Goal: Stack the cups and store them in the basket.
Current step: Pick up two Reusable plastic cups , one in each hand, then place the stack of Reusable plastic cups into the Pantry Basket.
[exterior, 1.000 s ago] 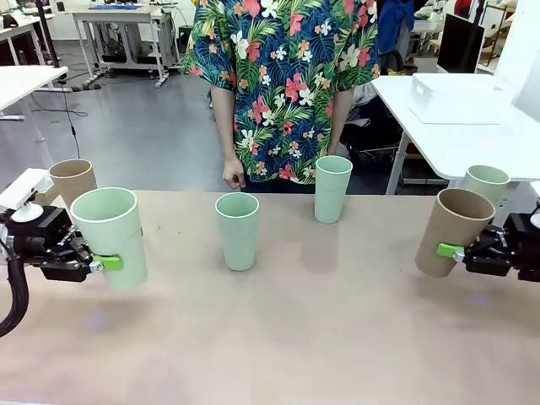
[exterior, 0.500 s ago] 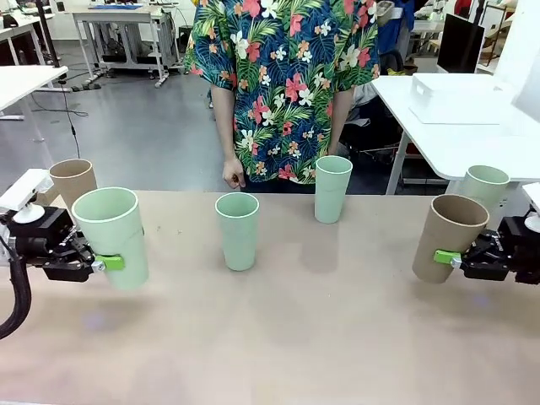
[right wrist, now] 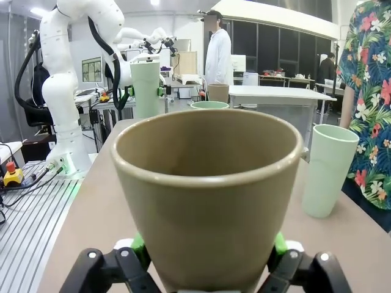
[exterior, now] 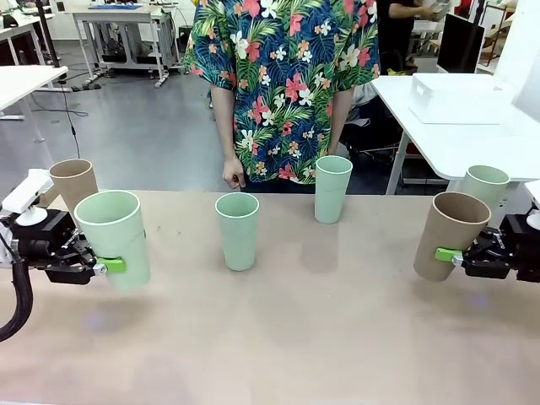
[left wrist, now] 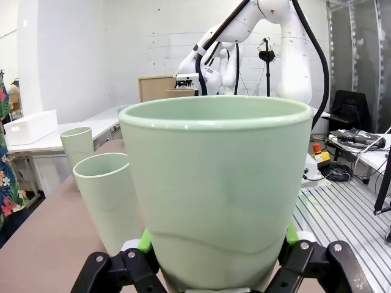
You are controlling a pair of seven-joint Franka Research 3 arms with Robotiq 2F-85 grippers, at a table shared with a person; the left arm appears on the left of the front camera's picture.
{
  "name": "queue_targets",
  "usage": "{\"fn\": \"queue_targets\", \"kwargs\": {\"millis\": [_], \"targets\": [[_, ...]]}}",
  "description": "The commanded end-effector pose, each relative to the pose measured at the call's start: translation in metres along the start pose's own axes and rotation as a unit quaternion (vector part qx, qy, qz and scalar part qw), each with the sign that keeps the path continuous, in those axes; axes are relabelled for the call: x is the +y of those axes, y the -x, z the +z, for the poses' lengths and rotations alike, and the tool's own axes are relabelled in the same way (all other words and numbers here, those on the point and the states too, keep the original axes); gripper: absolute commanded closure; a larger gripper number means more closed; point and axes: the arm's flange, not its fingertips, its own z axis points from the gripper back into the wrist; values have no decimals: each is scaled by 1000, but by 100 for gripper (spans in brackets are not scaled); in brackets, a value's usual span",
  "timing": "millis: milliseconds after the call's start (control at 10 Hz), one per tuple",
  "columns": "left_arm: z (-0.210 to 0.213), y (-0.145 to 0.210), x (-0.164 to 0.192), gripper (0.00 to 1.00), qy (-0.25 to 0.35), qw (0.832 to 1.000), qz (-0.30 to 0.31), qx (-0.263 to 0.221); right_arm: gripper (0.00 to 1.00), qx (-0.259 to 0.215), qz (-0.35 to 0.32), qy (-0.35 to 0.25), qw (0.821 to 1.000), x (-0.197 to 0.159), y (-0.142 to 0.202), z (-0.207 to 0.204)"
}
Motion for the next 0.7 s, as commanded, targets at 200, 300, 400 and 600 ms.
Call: {"fn": "queue_targets", "kwargs": {"millis": [200,300,400,600], "targets": [[0,-2,0,15,-1,1000,-3,0,15,0,2,0,1000,0,-1,0],[0,-2,0,15,-1,1000,-3,0,15,0,2,0,1000,0,-1,0],[0,-2,0,15,-1,1000,-3,0,15,0,2,0,1000,0,-1,0],[0,-2,0,15,-1,1000,-3,0,15,0,2,0,1000,0,-1,0]]}}
